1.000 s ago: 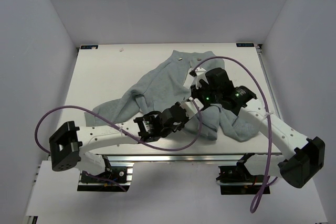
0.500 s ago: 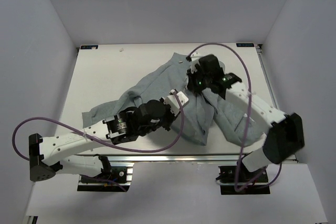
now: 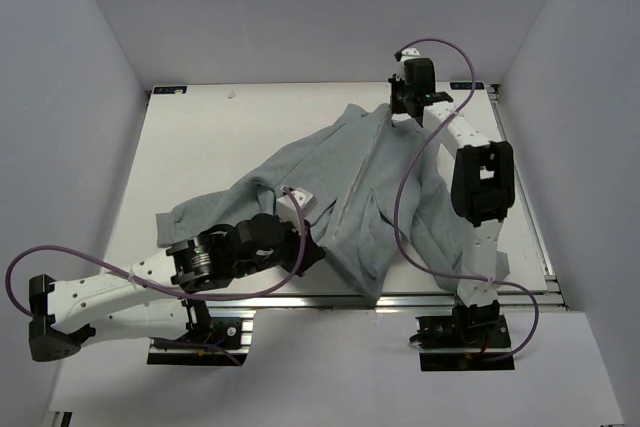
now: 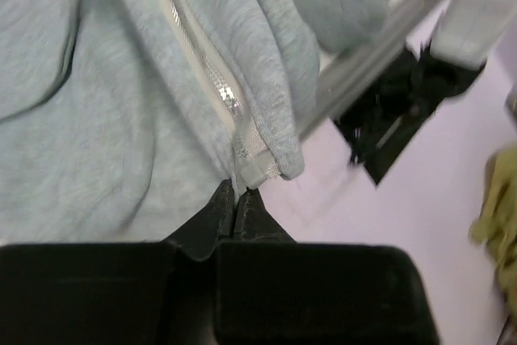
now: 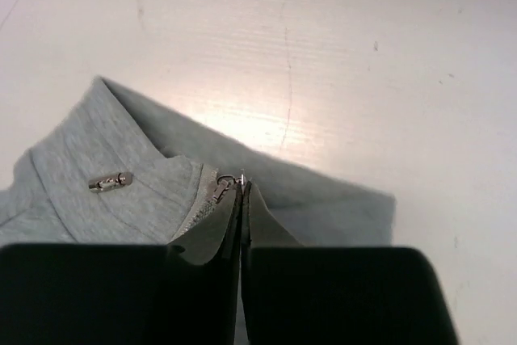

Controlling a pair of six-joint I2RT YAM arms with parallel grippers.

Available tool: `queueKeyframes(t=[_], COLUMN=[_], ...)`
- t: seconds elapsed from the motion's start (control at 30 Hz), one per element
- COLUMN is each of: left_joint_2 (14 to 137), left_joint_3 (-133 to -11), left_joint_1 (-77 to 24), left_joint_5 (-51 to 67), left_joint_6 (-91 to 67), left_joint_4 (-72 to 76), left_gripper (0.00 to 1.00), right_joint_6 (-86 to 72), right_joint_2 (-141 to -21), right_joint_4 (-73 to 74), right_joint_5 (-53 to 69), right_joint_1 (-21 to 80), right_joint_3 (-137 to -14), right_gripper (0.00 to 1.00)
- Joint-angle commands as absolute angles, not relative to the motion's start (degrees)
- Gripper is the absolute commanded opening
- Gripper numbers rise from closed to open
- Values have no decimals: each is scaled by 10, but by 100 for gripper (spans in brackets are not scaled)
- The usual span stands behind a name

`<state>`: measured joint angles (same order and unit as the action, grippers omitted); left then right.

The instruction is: Zip up the jacket

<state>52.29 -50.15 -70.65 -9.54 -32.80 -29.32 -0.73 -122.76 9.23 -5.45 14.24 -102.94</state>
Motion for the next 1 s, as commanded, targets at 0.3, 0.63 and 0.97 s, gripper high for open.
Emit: queueKeyframes(t=[0.3,0.63,0.97], left_joint_2=[493,525,556], left_joint_3=[-498,-447,-516], left_joint_1=[-717,-717,-717], left_joint_5=[-51,-20,-173], left_joint_6=[-477,-527,-594], left_joint_4=[-372,-395,-486], left_gripper=[0,20,98], right_joint_6=[-3,-33,-69], right_joint_2=[-1389,-1298,-1156], right_joint_4=[11,-1,47], right_joint_5=[-121,-6,-63], right_joint_1=[81,82,81], right_joint_3=[-1301,-1160,-1043], right_gripper=[0,24,89])
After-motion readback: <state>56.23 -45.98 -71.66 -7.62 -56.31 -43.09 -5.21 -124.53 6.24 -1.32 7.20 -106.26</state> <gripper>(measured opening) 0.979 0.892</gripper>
